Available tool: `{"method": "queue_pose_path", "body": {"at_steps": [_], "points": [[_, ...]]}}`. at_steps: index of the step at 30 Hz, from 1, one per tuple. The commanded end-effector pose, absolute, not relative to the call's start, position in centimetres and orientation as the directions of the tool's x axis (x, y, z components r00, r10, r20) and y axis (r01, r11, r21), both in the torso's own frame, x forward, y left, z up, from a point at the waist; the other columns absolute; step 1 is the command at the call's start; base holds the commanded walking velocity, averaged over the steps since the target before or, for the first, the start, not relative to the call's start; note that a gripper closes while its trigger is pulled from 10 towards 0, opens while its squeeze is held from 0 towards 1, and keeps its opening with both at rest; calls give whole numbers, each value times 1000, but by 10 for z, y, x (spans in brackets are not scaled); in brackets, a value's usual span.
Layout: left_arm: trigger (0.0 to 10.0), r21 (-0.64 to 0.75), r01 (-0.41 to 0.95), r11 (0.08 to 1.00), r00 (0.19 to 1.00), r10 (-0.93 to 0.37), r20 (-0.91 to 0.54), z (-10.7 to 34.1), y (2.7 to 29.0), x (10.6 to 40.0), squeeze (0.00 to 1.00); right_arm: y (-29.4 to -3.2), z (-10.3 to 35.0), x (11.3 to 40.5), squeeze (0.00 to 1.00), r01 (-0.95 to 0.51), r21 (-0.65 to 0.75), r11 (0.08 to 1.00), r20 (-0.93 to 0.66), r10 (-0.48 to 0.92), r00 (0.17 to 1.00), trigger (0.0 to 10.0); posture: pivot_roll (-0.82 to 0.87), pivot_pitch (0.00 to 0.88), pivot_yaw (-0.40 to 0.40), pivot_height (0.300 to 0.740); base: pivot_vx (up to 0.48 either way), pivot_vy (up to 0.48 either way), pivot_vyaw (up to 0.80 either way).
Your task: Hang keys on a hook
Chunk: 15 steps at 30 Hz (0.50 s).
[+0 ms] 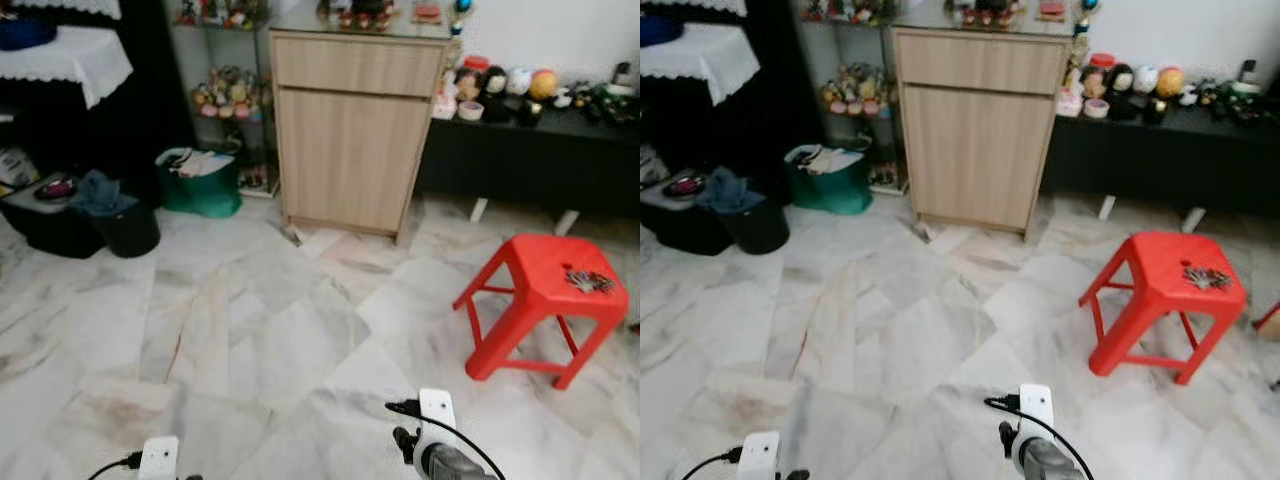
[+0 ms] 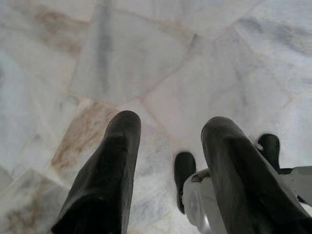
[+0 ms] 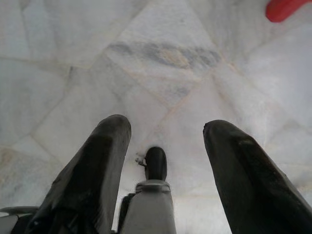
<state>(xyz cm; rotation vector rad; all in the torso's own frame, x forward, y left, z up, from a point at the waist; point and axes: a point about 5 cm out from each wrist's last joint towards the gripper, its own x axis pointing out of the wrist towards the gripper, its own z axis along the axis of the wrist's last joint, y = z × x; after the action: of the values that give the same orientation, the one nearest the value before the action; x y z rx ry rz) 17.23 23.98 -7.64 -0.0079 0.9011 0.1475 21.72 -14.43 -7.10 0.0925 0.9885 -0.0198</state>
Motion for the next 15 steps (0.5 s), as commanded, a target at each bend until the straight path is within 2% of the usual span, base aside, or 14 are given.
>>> {"method": "queue_pose_path", "body": {"at_steps": [1, 15], "points": [[10000, 67, -110, 992, 604, 121, -788, -77, 241, 171, 0, -143, -71, 217, 0, 57, 75, 996, -838, 32, 545, 10000, 110, 0, -20, 740, 0, 0, -681], [10000, 74, -93, 993, 605, 116, -788, -76, 241, 172, 0, -143, -71, 217, 0, 54, 77, 996, -838, 36, 544, 10000, 111, 0, -20, 740, 0, 0, -684]]}}
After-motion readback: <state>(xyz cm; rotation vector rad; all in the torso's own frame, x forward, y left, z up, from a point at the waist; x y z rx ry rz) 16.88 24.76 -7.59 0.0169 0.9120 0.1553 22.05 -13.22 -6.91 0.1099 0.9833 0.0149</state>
